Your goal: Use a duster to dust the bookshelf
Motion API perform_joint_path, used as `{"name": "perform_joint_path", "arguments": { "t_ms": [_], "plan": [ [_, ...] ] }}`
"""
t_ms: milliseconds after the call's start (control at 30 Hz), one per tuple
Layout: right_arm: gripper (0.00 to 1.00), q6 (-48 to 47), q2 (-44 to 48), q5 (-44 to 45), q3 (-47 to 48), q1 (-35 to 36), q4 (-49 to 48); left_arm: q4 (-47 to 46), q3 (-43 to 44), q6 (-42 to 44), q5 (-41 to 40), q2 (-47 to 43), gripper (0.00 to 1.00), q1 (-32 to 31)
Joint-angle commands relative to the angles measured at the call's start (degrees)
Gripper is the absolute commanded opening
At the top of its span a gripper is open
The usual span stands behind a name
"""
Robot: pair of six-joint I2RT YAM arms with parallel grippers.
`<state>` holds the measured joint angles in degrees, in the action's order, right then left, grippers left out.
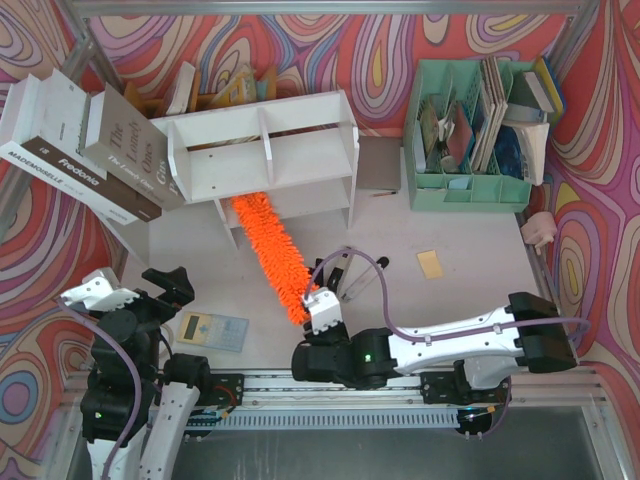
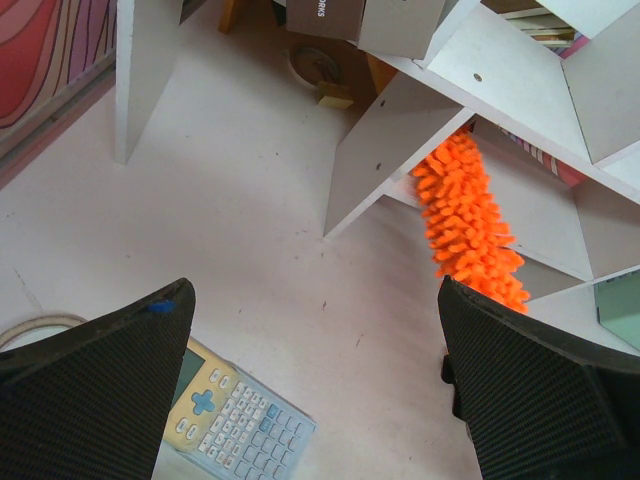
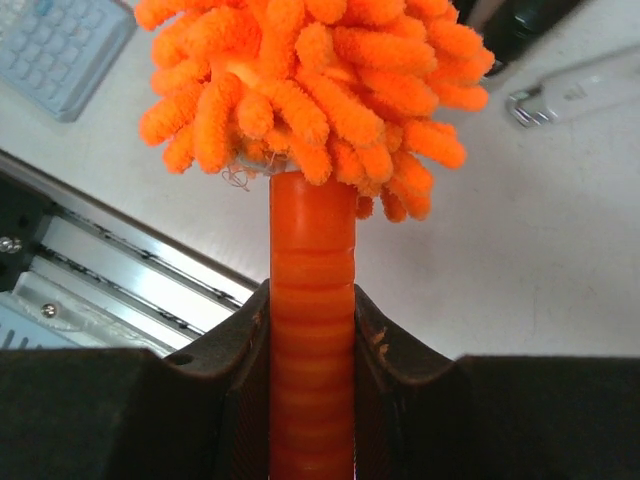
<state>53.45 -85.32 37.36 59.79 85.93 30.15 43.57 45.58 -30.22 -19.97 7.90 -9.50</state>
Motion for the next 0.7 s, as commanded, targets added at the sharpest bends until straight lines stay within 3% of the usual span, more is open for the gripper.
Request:
{"name": "perform_joint_path", "arguments": {
  "t_ms": [0,133,233,400,600,667],
  "plan": [
    [0.0,11.19,4.98,7.69,-1.63,0.29,12.16,-0.5,-0.49,-0.19,0.28,0.36,0.99,-0.17],
    [0.0,26.29,7.23,10.33,-2.26,0.26,25.97,-0.6,-0.58,-0.16,0.37,0.45,0.99,-0.18],
    [0.0,30.26,8.05,10.95,-2.78,0.29,30.61,-0.55,-0.58,-0.15,0.36,0.48,0.99,-0.17],
    [0.0,21.28,7.38,9.87,-2.27,0.29,21.96,-0.53,-0.57,-0.19,0.26,0.36,0.99,-0.22],
    [0.0,1.14,4.66,3.08,-2.06,0.37,1.79,-0.56,-0.49,-0.19,0.28,0.36,0.99,-0.17],
    [0.0,-0.6,3.5,2.7,-1.47,0.74,-0.51,-0.51,-0.49,-0.19,0.28,0.37,0.98,-0.17]
  ]
}}
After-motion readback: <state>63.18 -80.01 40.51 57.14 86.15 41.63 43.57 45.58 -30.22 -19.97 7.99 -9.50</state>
